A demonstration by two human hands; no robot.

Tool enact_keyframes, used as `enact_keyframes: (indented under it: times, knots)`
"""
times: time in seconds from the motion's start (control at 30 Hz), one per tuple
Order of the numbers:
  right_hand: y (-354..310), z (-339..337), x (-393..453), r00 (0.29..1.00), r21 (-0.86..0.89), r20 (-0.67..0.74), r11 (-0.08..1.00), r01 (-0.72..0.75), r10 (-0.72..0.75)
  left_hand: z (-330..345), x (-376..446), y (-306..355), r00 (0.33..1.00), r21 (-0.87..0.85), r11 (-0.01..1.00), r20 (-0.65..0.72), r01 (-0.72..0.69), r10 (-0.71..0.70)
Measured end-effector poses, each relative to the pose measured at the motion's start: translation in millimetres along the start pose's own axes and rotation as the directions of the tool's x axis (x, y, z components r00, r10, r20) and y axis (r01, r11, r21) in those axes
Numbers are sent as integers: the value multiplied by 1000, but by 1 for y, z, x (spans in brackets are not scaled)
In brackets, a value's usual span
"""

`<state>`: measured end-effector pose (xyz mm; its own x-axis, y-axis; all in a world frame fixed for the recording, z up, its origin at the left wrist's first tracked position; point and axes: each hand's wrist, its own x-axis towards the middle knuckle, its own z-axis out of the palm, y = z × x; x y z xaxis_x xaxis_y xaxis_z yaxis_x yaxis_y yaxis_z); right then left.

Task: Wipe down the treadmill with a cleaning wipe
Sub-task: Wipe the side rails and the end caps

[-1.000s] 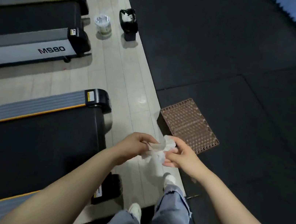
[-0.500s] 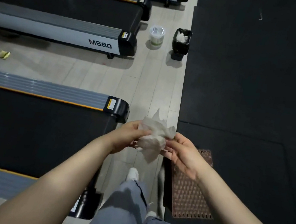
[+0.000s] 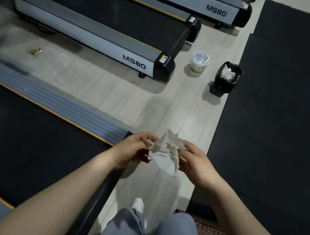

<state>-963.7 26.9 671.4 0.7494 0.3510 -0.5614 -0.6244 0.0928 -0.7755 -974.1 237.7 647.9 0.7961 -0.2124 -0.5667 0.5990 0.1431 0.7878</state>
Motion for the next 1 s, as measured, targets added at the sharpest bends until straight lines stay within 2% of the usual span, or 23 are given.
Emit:
enact_keyframes:
  times: [0.23, 0.33, 0.4, 0.53, 0.63, 0.7, 0.77, 0.87, 0.93, 1.0]
  knots:
    - [-98, -18, 128, 995, 44, 96, 999, -15, 11, -28, 102, 86, 997, -42, 997, -36, -72, 71]
    - [-148, -29, 196, 990, 65, 135, 997, -48, 39, -33, 152, 131, 983, -54, 993, -159, -104, 94]
    - [-182, -34, 242, 992, -3, 112, 998, -60, 60, -36, 187, 156, 956, -118, 985, -280, -127, 89]
    - [-245, -28, 320, 980, -312, 199, 949, 40, 24, -45, 249, 195, 871, -173, 971, -488, -163, 59]
    - [-276, -14, 364, 957, -424, 289, 898, 121, 8, -52, 275, 219, 821, -222, 947, -566, -234, 70]
    - [-289, -1, 394, 947, -437, 321, 891, 122, 27, -63, 291, 232, 760, -241, 931, -647, -275, 57]
    - [-294, 17, 427, 958, -415, 282, 907, 66, 59, -78, 303, 245, 660, -229, 922, -750, -313, 38]
    - [-298, 49, 475, 951, -328, 217, 934, -142, 220, -106, 321, 263, 527, -227, 901, -850, -369, 2]
    - [-301, 73, 504, 901, -287, 259, 918, -273, 349, -132, 331, 271, 466, -200, 901, -885, -385, 3]
    - [-307, 98, 534, 873, -300, 283, 902, -312, 396, -163, 338, 280, 448, -169, 913, -894, -371, 17]
